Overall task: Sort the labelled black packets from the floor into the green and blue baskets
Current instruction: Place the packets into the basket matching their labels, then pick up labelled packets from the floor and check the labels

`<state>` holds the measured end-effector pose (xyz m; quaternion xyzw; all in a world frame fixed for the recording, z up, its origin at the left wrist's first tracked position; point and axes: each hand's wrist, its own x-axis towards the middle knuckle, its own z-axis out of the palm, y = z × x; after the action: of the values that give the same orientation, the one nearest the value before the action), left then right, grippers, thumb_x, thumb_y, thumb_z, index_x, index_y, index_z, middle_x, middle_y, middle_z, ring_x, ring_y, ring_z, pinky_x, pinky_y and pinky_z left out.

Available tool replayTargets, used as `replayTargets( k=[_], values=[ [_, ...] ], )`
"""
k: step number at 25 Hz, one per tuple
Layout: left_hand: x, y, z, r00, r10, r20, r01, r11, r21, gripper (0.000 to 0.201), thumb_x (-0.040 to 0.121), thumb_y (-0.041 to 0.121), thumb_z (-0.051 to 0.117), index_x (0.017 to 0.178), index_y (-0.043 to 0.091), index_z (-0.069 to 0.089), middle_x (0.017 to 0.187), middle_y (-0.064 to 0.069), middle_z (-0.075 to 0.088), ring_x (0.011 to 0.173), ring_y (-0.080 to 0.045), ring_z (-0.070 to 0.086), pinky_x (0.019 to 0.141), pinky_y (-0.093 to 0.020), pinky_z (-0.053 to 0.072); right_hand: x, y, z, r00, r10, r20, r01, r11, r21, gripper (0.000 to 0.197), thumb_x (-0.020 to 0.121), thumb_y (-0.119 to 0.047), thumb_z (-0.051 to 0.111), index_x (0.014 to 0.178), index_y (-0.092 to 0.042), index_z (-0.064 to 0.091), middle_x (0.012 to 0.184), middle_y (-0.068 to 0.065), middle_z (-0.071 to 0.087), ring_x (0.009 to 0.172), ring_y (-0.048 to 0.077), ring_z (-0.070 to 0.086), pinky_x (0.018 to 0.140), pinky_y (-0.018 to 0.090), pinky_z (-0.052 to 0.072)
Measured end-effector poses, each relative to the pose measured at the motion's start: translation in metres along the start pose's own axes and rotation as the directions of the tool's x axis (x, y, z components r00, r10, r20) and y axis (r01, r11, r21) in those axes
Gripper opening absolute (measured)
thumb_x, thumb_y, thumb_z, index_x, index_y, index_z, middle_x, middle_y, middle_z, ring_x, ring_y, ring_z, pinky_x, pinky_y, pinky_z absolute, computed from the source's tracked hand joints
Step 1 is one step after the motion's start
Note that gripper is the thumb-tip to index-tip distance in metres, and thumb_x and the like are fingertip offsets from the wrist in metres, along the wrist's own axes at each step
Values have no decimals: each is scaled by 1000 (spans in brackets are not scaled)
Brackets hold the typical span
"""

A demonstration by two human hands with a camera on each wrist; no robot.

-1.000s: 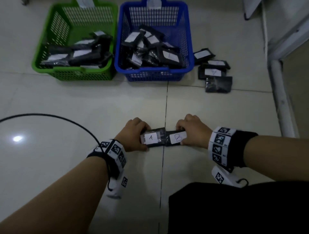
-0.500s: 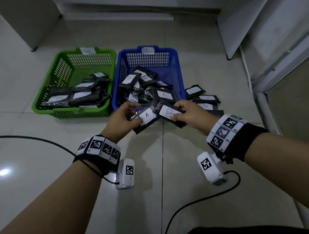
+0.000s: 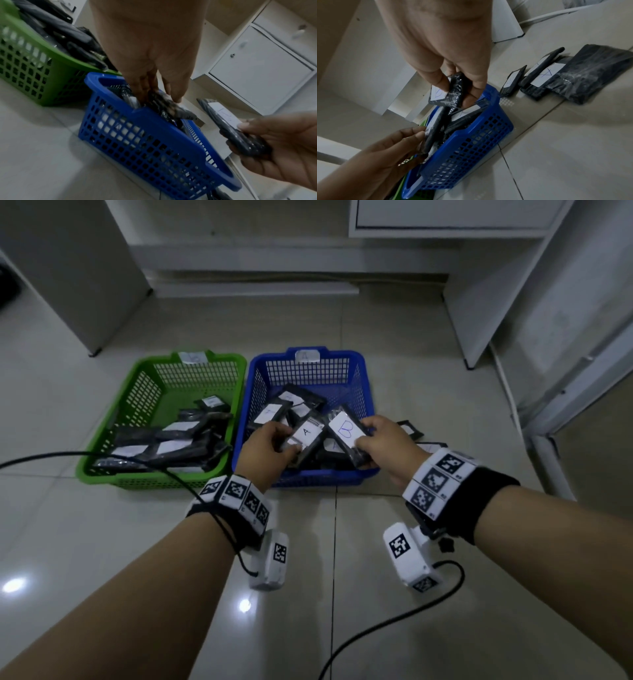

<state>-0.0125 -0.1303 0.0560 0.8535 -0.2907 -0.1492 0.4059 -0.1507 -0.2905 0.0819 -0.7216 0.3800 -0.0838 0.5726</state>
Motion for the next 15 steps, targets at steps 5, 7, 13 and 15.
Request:
replayTargets(
  k=[5,7,13,15],
  values=[
    [26,38,-74,921,15,389,-244,800,549,27,83,32,66,109,24,65,110,-4,58,96,-21,59,87,-32,49,2,-23,9,999,33,22,-34,999,43,37,86,-7,56,123,-14,55,112,9,64,92,27,65,63,37,59],
    [37,45,-117,897,-19,442,-299,712,635,24,84,30,64,108,25,66,108,-3,57,96,-21,59,89,-34,49,6,-46,24,998,25,54,-25,1000,12,38,87,-7,57,124,-15,53,111,6,62,92,26,64,57,32,55],
    [61,-11,-195,931,31,365,-260,757,599,19,82,26,65,101,24,70,98,-2,58,91,-22,62,86,-27,47,46,-118,113,990,-50,134,70,987,-144,35,87,-5,57,121,-13,55,100,8,65,60,23,62,45,26,50],
    [74,-33,-203,936,28,350,-235,790,566,17,85,25,62,100,24,69,98,1,58,88,-16,60,83,-24,45,64,-131,151,988,-50,144,77,978,-193,36,86,-4,57,121,-14,58,105,8,67,57,24,61,48,28,52]
  ],
)
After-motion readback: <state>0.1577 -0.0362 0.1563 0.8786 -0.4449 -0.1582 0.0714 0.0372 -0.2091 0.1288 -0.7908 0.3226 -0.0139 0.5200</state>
